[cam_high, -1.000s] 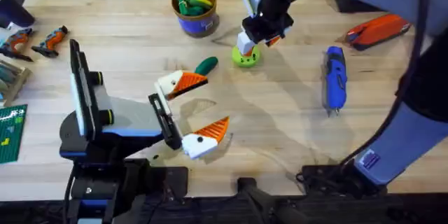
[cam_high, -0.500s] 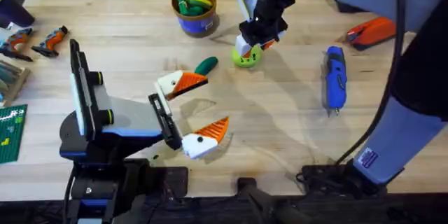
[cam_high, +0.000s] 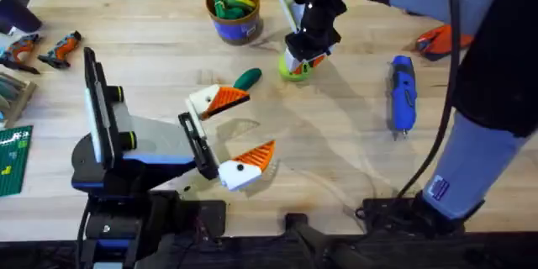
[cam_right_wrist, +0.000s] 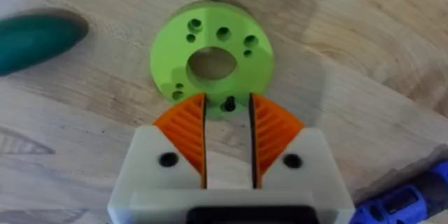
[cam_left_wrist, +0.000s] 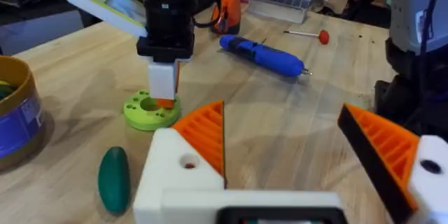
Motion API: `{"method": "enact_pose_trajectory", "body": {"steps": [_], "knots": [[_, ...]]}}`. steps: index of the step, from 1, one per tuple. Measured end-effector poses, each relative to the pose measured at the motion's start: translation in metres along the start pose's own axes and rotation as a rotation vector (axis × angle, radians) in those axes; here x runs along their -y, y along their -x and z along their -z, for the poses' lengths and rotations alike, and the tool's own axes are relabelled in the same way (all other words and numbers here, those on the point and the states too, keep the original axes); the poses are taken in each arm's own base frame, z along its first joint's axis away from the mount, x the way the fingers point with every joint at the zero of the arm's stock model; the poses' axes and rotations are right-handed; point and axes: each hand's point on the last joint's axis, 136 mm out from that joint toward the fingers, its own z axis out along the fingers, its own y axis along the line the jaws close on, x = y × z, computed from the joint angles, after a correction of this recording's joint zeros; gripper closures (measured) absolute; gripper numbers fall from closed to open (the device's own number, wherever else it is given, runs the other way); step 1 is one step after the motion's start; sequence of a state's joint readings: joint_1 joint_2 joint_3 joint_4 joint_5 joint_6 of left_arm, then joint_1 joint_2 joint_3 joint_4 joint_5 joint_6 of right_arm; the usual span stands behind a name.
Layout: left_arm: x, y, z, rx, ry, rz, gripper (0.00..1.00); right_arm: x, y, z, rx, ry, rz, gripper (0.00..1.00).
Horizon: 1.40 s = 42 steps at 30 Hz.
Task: Pick up the gripper from the table and insert it into the empty holder that is missing its gripper. Then pick up a screw, insert it into the mounting hole, and use the screwdriver to tighten it. Finally, clean up the table by picking up the vegetable and placing it into the bucket.
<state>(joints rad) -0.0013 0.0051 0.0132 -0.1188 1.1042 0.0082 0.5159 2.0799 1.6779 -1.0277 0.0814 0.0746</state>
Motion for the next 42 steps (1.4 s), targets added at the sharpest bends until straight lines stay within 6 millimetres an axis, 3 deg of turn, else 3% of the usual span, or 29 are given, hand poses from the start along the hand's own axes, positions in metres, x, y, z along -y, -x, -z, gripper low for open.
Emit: {"method": "enact_pose_trajectory", "body": {"steps": [4,11,12,13,14,31,35,42], "knots": [[0.0,0.0,0.0,0.0,0.0,0.0,0.015,0.0,0.003,0.0,0.011,0.001,-0.001,0.71],[0.0,0.0,0.0,0.0,0.0,0.0,0.015,-0.002,0.003,0.0,0.013,0.008,0.0,0.831],[0.0,0.0,0.0,0.0,0.0,0.0,0.015,-0.002,0.003,0.0,0.014,0.01,0.0,0.853],[0.0,0.0,0.0,0.0,0.0,0.0,0.015,-0.001,0.003,0.0,0.012,0.003,-0.001,0.961],[0.0,0.0,0.0,0.0,0.0,0.0,0.015,0.0,0.003,0.0,0.012,0.001,-0.003,0.987],[0.0,0.0,0.0,0.0,0.0,0.0,0.014,0.001,0.003,0.002,0.014,0.001,-0.006,0.995],[0.0,0.0,0.0,0.0,0.0,0.0,0.015,0.001,0.002,0.016,0.042,0.003,-0.008,0.995],[0.0,0.0,0.0,0.0,0.0,0.0,0.016,0.004,-0.003,0.075,0.128,0.01,-0.011,0.995]]}}
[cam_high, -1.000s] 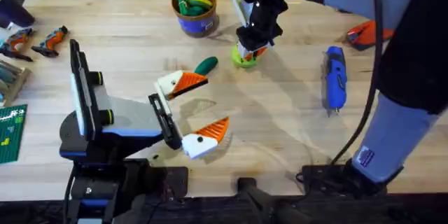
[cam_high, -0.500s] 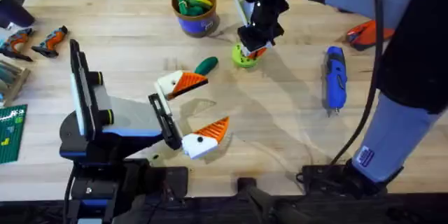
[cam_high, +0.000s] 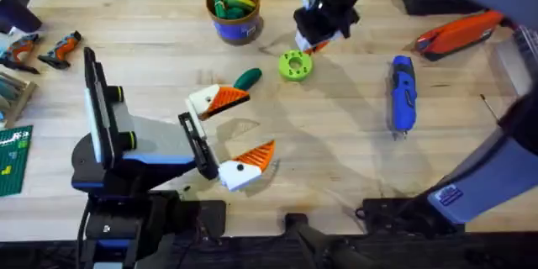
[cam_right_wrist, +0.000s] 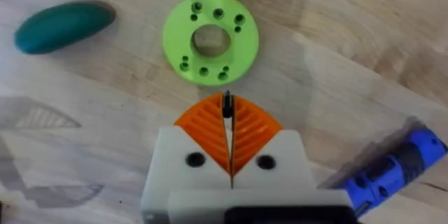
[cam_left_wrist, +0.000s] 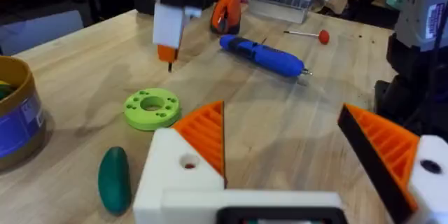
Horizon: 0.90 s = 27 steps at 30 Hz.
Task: Pick up the gripper from the table and insert it into the empty holder that is missing its gripper. Then pick up a screw, insert it into the mounting hole, and use the screwdriver to tighten it. Finally, clean up the table by picking up the vegetable and placing it into the bucket.
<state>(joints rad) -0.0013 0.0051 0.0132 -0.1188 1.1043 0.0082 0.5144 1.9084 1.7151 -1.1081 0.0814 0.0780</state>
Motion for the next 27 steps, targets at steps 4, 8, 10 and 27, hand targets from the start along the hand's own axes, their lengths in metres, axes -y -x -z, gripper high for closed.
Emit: {"method": "enact_pose_trajectory", "body": {"steps": [4,8,10,27], "knots": [[0.0,0.0,0.0,0.0,0.0,0.0,0.015,0.0,0.008,0.034,0.06,0.005,0.008,0.995],[0.0,0.0,0.0,0.0,0.0,0.0,0.015,-0.006,0.014,0.066,0.11,0.012,0.041,0.995],[0.0,0.0,0.0,0.0,0.0,0.0,0.015,-0.012,0.014,0.077,0.124,0.016,0.071,0.995],[0.0,0.0,0.0,0.0,0.0,0.0,0.015,-0.125,0.003,0.125,0.23,0.168,0.514,0.995]]}}
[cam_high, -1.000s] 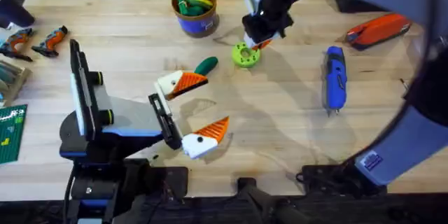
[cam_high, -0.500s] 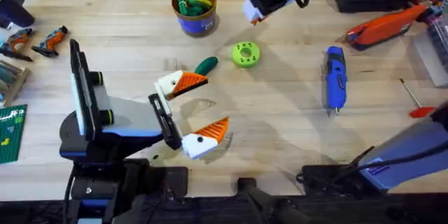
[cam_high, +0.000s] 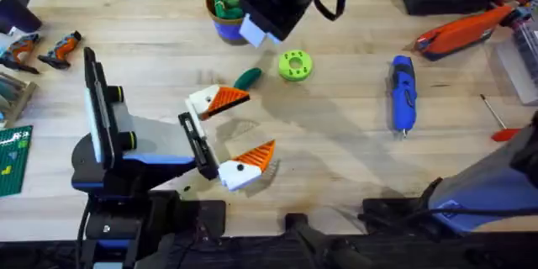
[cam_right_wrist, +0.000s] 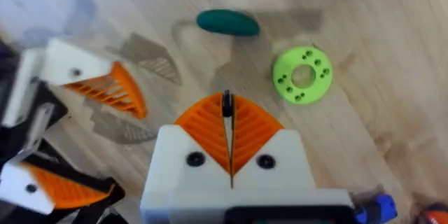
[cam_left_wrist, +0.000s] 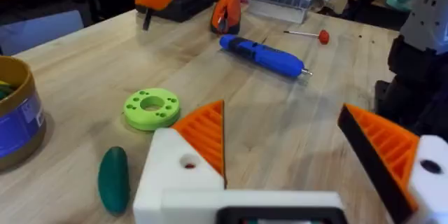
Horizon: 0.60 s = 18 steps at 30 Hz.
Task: Pick up the gripper from the table and insert it into the empty holder that is missing its gripper. Then pick up a screw, insert it into the mounting hole, and use the screwdriver to tighten it. Finally, clean up the table by picking up the vegetable and placing it into the bucket.
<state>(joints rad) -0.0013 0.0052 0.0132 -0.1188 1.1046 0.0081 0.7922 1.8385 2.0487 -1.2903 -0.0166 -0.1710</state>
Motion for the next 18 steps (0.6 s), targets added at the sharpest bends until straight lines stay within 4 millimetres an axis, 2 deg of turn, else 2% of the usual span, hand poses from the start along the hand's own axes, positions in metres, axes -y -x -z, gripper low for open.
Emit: {"method": "enact_pose_trajectory", "body": {"steps": [4,15,18], "knots": [[0.0,0.0,0.0,0.0,0.0,0.001,0.014,-0.019,0.009,0.01,0.03,0.02,0.077,0.995],[0.0,0.0,0.0,0.0,0.0,0.0,0.014,-0.082,0.015,0.012,0.057,0.104,0.311,0.995],[0.0,0.0,0.0,0.0,0.0,0.0,0.014,-0.093,0.016,0.013,0.068,0.13,0.352,0.995]]}}
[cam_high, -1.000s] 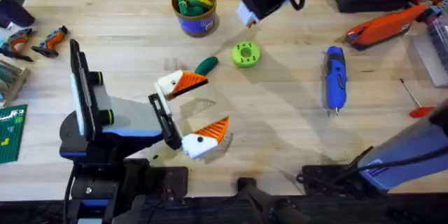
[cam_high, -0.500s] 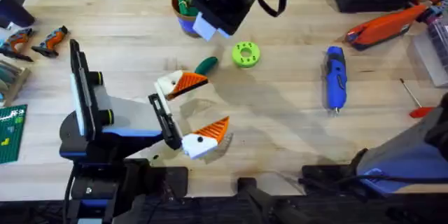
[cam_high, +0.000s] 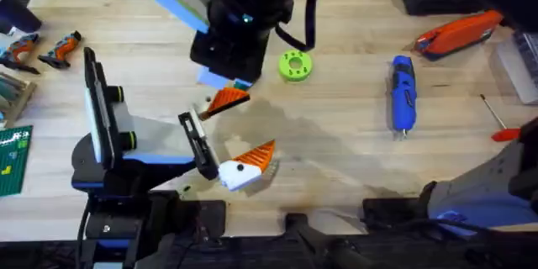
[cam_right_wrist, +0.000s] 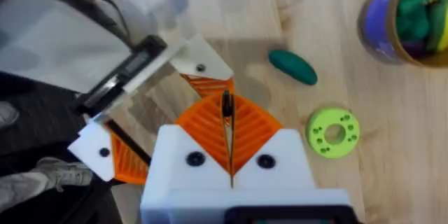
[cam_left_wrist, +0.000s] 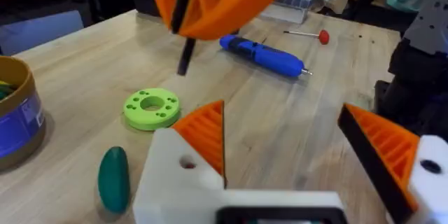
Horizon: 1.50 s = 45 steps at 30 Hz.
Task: Pick up the gripper from the table and insert it into the empty holder that is missing its gripper. Then pick up a screw, insert it into the mounting hole, and use the screwdriver to tighten it. Finally, clean up the table by picking up the vegetable and placing it into the bucket.
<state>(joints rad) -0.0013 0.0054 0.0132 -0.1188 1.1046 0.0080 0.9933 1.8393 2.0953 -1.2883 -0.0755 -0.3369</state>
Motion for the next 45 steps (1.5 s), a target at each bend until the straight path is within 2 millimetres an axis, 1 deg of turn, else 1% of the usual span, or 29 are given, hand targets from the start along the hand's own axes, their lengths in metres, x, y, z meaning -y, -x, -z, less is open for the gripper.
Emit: {"method": "enact_pose_trajectory", "body": {"steps": [7,10,12,13,17,23,36,45], "knots": [[0.0,0.0,0.0,0.0,0.0,0.0,0.016,-0.003,0.001,0.0,0.005,0.009,0.027,0.995],[0.0,0.0,0.0,0.0,0.0,0.0,0.015,-0.002,0.002,-0.006,-0.005,0.017,0.037,0.995],[0.0,0.0,0.0,0.0,0.0,0.0,0.015,-0.002,0.0,-0.022,-0.037,0.032,0.036,0.995],[0.0,0.0,0.0,0.0,0.0,0.0,0.015,-0.003,0.0,-0.023,-0.039,0.033,0.037,0.995],[0.0,0.0,0.0,0.0,0.0,0.0,0.015,-0.006,0.002,-0.024,-0.034,0.037,0.047,0.995],[0.0,0.0,0.0,0.0,0.0,0.0,0.015,-0.022,0.006,-0.025,-0.035,0.054,0.083,0.995],[0.0,0.0,0.0,0.0,0.0,0.0,0.016,-0.022,0.003,-0.026,-0.047,0.055,0.082,0.995],[0.0,0.0,0.0,0.0,0.0,0.0,0.015,-0.019,0.0,-0.031,-0.069,0.043,0.081,0.995]]}}
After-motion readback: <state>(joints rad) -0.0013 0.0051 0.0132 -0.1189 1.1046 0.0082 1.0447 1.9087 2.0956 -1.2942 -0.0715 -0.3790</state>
